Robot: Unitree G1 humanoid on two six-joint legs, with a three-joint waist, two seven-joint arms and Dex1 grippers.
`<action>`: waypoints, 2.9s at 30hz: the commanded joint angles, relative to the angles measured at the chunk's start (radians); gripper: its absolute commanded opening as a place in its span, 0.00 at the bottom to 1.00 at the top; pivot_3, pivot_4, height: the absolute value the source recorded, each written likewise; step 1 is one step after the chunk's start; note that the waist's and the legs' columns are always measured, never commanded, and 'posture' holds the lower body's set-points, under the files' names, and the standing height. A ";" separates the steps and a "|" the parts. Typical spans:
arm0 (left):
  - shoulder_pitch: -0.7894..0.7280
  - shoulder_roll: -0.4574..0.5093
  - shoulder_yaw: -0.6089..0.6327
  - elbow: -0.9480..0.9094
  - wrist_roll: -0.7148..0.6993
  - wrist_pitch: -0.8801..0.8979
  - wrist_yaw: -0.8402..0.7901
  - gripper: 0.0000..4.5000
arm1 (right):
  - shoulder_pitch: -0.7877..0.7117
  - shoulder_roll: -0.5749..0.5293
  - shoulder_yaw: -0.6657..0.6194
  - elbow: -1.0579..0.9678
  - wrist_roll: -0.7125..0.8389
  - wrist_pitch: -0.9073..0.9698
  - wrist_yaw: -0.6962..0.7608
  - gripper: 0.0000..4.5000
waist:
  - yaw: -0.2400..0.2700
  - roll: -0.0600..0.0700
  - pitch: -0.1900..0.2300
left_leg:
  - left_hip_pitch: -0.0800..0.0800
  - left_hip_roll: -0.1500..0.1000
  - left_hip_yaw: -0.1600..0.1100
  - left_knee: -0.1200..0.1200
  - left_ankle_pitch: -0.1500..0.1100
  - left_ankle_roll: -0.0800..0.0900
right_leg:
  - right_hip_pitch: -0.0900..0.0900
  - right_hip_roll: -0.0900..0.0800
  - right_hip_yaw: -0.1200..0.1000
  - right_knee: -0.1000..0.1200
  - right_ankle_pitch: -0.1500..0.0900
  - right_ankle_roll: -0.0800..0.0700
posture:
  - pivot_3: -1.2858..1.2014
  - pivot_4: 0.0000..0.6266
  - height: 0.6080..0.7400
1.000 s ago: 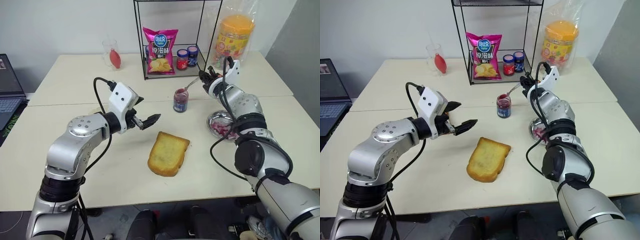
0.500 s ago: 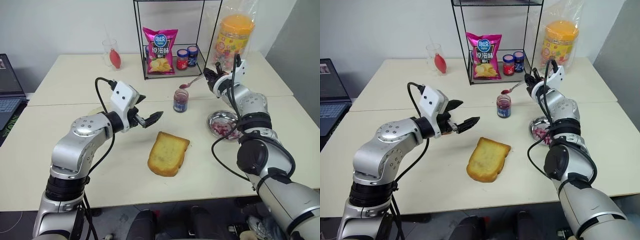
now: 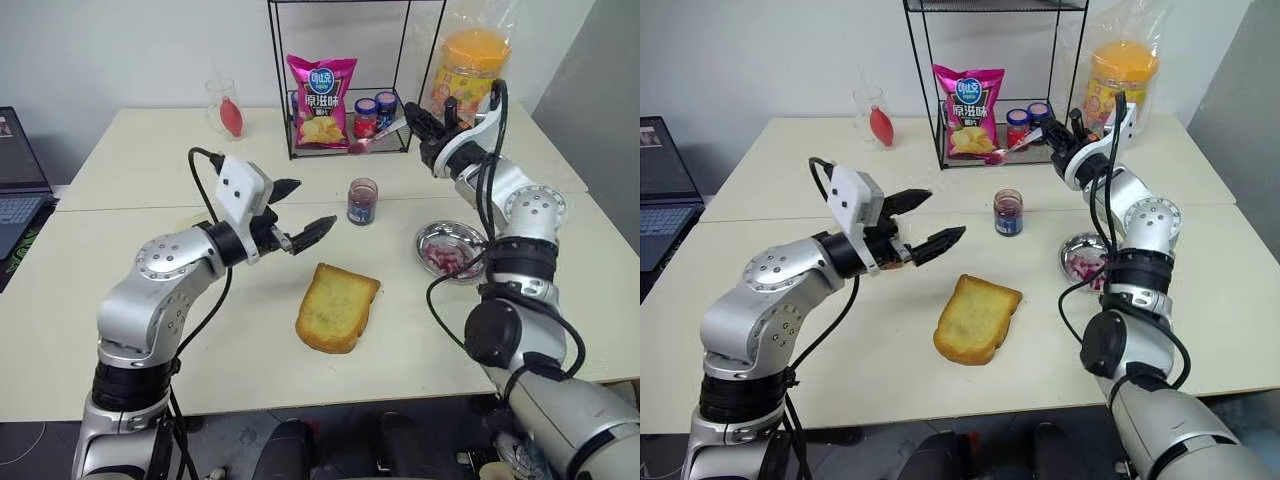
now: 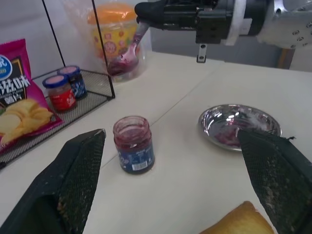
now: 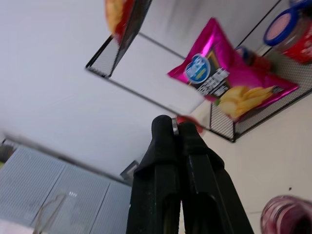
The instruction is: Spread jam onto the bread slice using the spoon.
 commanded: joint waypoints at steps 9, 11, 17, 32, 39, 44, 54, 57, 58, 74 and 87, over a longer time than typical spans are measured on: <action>0.552 0.295 0.176 -0.157 0.004 -0.151 -0.304 1.00 | 0.309 0.048 0.205 -0.503 0.196 0.176 -0.112 0.00 | 0.000 0.003 0.002 | 0.001 0.002 0.000 -0.001 0.000 0.000 | -0.001 0.001 0.000 -0.001 -0.003 -0.004 | 0.52 0.24 1.00; 0.615 0.310 0.156 -0.191 0.013 -0.180 -0.331 1.00 | 0.368 0.015 0.289 -0.556 0.146 0.176 -0.068 0.00 | 0.003 0.003 0.002 | 0.001 0.002 0.000 -0.001 0.000 0.000 | -0.001 0.001 -0.001 -0.001 -0.004 -0.003 | 0.52 0.24 1.00; 0.647 0.281 0.106 -0.221 0.022 -0.208 -0.307 1.00 | 0.522 -0.094 0.517 -0.641 -0.051 0.067 0.083 0.00 | 0.004 0.002 0.002 | 0.001 0.001 0.001 0.000 0.000 0.000 | 0.001 -0.001 0.000 -0.004 -0.007 -0.003 | 0.52 0.24 1.00; 0.575 0.250 0.035 -0.166 0.059 -0.252 -0.276 1.00 | 0.612 -0.270 0.808 -0.757 -0.443 -0.191 0.288 0.00 | 0.003 0.002 0.001 | 0.001 0.002 0.000 0.000 0.000 0.000 | 0.000 0.001 -0.001 -0.003 -0.005 0.000 | 0.52 0.24 1.00; 0.609 0.248 0.038 -0.155 0.080 -0.280 -0.271 1.00 | 0.599 -0.340 0.845 -0.836 -0.540 -0.277 0.369 0.00 | 0.005 0.002 0.002 | 0.001 0.002 0.000 0.000 0.000 0.000 | 0.000 0.001 -0.001 -0.004 -0.005 0.000 | 0.52 0.24 1.00; 0.616 0.251 0.039 -0.148 0.095 -0.297 -0.271 1.00 | 0.570 -0.351 0.795 -0.876 -0.503 -0.252 0.412 0.00 | 0.005 0.001 0.002 | 0.001 0.002 -0.001 0.000 0.000 0.000 | 0.000 0.001 -0.002 -0.003 -0.005 0.000 | 0.52 0.24 1.00; 0.607 0.251 0.040 -0.144 0.095 -0.299 -0.270 1.00 | 0.589 -0.194 0.613 -0.830 -0.256 -0.105 0.326 0.00 | 0.005 0.001 0.002 | 0.001 0.002 -0.001 0.000 0.000 0.000 | 0.000 0.001 -0.002 -0.003 -0.005 0.000 | 0.52 0.24 1.00; 0.601 0.251 0.038 -0.143 0.094 -0.295 -0.268 1.00 | 0.606 -0.142 0.553 -0.775 -0.201 -0.077 0.291 0.00 | 0.006 0.001 0.002 | 0.001 0.003 -0.001 0.000 0.000 0.000 | 0.001 0.001 -0.002 -0.002 -0.005 0.000 | 0.52 0.24 1.00; 0.599 0.251 0.038 -0.144 0.093 -0.293 -0.267 1.00 | 0.619 -0.123 0.532 -0.746 -0.191 -0.074 0.279 0.00 | 0.006 0.001 0.002 | 0.001 0.002 0.000 0.000 0.000 0.000 | 0.001 0.001 -0.001 -0.003 -0.005 0.000 | 0.52 0.24 1.00; 0.604 0.260 0.053 -0.115 0.089 -0.311 -0.283 1.00 | 0.751 0.082 0.330 -0.454 0.047 0.035 0.074 0.00 | 0.002 0.001 0.002 | 0.001 0.003 0.000 -0.001 0.000 0.000 | 0.000 0.001 -0.001 -0.002 -0.006 -0.001 | 0.52 0.24 1.00; 0.613 0.264 0.027 -0.116 0.117 -0.345 -0.301 1.00 | 0.715 -0.081 0.282 -0.542 0.213 0.088 0.070 0.00 | 0.004 0.001 0.002 | 0.002 0.003 0.000 0.000 0.000 0.000 | 0.001 0.001 -0.001 -0.003 -0.006 0.000 | 0.52 0.24 1.00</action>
